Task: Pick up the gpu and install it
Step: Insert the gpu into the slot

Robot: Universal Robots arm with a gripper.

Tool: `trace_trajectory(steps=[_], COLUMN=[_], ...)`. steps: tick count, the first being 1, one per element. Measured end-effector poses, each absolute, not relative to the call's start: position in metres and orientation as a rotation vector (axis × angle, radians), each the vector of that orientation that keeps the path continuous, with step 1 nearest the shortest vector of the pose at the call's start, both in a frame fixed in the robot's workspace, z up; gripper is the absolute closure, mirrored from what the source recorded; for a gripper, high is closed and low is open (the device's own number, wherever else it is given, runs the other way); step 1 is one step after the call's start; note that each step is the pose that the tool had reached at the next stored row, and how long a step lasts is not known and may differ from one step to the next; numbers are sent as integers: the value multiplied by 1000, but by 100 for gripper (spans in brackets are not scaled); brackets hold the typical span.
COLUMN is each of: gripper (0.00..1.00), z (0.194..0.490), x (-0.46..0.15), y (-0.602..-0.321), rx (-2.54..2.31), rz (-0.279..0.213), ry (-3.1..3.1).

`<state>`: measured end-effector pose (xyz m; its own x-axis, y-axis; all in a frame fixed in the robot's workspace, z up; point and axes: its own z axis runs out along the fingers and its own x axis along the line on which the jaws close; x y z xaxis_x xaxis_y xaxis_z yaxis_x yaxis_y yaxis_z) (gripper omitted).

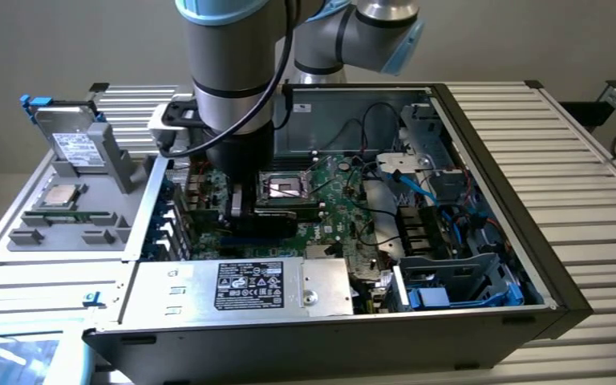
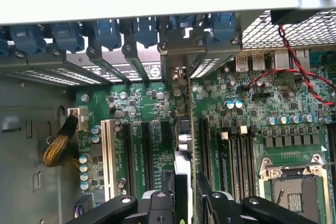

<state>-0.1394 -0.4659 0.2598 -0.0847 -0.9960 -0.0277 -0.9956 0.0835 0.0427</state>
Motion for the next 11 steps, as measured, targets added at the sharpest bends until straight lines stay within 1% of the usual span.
trace_trajectory(steps=[11], gripper=[72], z=[260], x=[-139], y=[-465], rx=[2114], rz=[-79], ry=[-2311])
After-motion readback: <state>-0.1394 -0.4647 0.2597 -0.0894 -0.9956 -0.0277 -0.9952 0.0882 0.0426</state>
